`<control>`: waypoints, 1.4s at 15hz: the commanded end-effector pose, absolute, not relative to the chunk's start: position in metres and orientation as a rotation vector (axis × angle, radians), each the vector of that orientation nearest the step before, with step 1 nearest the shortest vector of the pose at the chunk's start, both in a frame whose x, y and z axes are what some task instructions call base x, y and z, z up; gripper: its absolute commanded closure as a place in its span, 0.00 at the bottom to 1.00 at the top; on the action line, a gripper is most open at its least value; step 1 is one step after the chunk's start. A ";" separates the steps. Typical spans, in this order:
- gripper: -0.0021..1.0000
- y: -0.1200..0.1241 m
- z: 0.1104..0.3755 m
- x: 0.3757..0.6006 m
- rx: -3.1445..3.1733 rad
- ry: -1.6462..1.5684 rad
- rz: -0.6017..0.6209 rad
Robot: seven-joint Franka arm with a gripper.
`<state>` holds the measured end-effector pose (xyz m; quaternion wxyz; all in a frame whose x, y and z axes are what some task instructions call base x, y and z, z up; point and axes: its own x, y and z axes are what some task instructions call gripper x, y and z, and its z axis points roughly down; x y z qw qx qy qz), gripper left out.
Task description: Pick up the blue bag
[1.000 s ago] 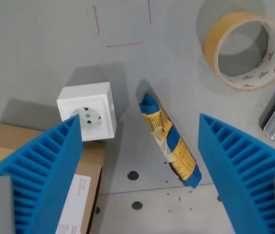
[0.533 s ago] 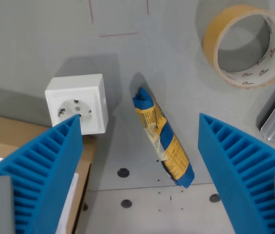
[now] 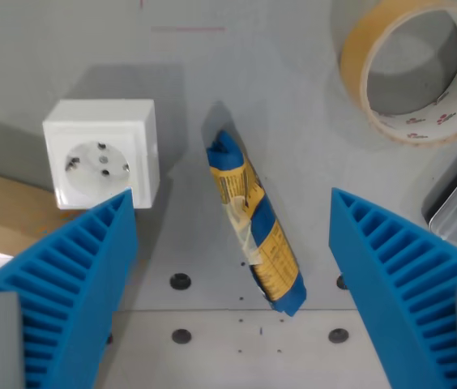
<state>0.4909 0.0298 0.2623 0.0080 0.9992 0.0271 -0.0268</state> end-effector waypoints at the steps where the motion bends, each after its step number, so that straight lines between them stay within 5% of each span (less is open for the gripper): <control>1: 0.00 0.022 0.255 0.466 3.088 0.359 0.192; 21: 0.00 0.007 0.183 0.420 2.985 0.714 0.140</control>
